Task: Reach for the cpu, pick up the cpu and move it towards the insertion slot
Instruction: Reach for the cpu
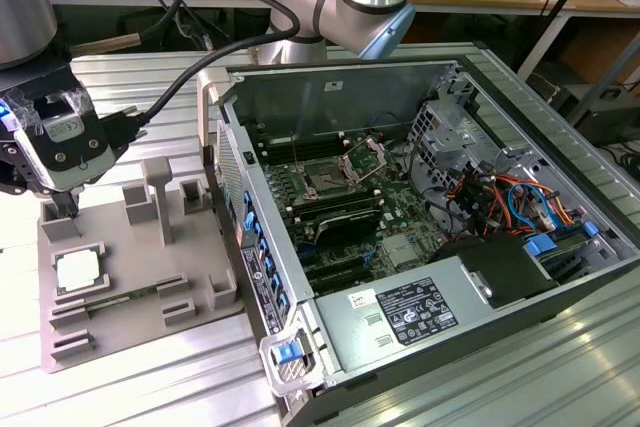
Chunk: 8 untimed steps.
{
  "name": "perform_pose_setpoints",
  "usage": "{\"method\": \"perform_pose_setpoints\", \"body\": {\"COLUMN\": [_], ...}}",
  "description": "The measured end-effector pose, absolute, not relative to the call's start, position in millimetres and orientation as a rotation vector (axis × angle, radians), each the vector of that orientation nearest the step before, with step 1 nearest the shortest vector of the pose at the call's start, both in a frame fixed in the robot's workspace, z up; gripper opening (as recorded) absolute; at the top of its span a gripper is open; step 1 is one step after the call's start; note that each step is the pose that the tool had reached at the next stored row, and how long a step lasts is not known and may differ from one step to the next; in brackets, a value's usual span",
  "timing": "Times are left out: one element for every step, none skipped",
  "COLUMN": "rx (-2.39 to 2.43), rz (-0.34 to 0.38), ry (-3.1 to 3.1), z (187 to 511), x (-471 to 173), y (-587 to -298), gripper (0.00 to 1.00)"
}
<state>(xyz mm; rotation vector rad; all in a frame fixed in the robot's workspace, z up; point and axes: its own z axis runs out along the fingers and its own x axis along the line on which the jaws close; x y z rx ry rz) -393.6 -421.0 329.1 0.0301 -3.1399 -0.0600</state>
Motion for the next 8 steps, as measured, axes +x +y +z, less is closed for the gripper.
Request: {"method": "perform_pose_setpoints", "body": {"rx": [0.030,0.030,0.030,0.030,0.030,0.030,0.030,0.030], "rz": [-0.060,-0.060,-0.060,-0.060,-0.060,-0.060,-0.060,-0.060], "ry": [-3.140,-3.140,-3.140,-3.140,-3.140,-3.140,-3.140,-3.140], "z": [328.7,328.3,327.9,327.4,327.1,326.8,326.6,326.4], "x": [-393.6,-393.7,-393.7,-393.7,-393.7,-393.7,-393.7,-393.7], "y": [-421.0,-421.0,-421.0,-421.0,-421.0,-421.0,-421.0,-421.0], "gripper": [0.11,0.11,0.11,0.11,0.11,0.11,0.11,0.11]}}
